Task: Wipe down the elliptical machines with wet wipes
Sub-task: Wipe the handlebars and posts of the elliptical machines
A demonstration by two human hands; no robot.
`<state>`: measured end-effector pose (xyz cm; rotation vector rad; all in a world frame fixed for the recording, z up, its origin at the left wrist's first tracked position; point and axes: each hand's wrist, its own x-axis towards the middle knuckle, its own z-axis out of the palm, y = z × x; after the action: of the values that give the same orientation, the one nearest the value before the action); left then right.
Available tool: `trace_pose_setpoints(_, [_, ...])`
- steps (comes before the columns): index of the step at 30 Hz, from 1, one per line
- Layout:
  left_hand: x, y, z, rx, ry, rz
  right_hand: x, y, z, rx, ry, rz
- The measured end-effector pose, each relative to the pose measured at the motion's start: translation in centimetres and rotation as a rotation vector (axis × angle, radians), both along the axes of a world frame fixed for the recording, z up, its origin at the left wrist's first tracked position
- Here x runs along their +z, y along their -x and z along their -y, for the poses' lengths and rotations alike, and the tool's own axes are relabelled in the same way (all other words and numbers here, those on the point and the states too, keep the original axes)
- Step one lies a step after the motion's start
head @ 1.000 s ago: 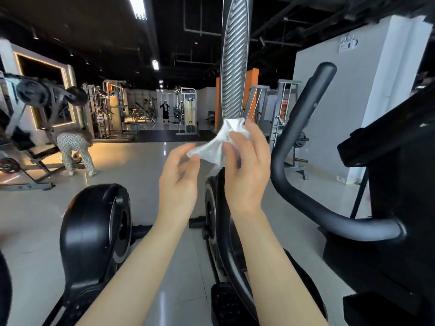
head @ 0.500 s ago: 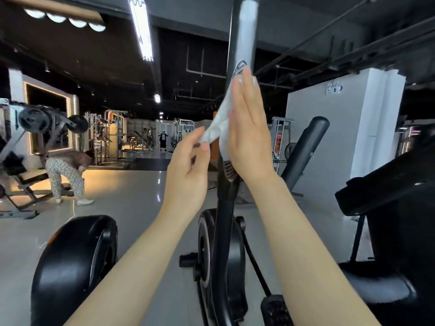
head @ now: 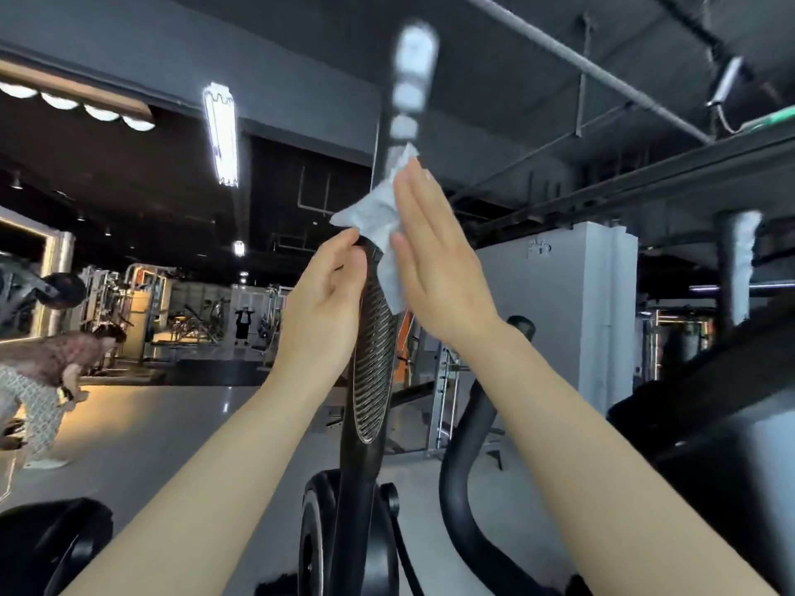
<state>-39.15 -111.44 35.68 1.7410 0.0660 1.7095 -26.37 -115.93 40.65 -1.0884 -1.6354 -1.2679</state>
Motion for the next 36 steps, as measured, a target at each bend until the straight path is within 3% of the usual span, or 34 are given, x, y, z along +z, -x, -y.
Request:
trace_pose_setpoints(6, [5.3,-0.5,1.2,-0.001,-0.096,0.097,10.1,1.4,-0.1,-0.100,-0.090,0.074])
trace_pose_setpoints(10, [7.6,0.1,1.3,-0.121,-0.055,0.142,15.6,3.0,-0.7,-0.197,-0.158,0.086])
trace_pose_setpoints(19, [5.9,0.1,-0.7,-0.234,0.090,0.074,10.9,4.8,-0.4,-0.114,-0.282,-0.200])
trace_pose_setpoints(21, [6.0,0.4,-0.4,-0.266,0.115,0.081,9.0,4.7,0.5,-0.265,-0.293,-0.103])
trace_pose_setpoints(24, [6.3,0.7,0.0,-0.278,0.130,0.063,5.9,4.1,1.3,-0.229,-0.224,-0.098])
trace_pose_setpoints(27, [6.6,1.1,0.4,-0.296,0.170,0.053,5.3,2.7,1.9,-0.329,-0.272,0.080])
trace_pose_setpoints(31, [6.7,1.8,0.8,-0.370,0.218,0.052,8.3,2.7,3.9,-0.302,-0.222,0.062])
trace_pose_setpoints(33, [7.0,1.8,0.9,-0.403,0.243,0.042,12.3,3.9,4.8,-0.270,-0.307,0.033])
trace_pose_setpoints(36, [7.4,2.0,0.7,-0.439,0.263,0.041,17.7,5.3,4.0,-0.410,-0.218,0.080])
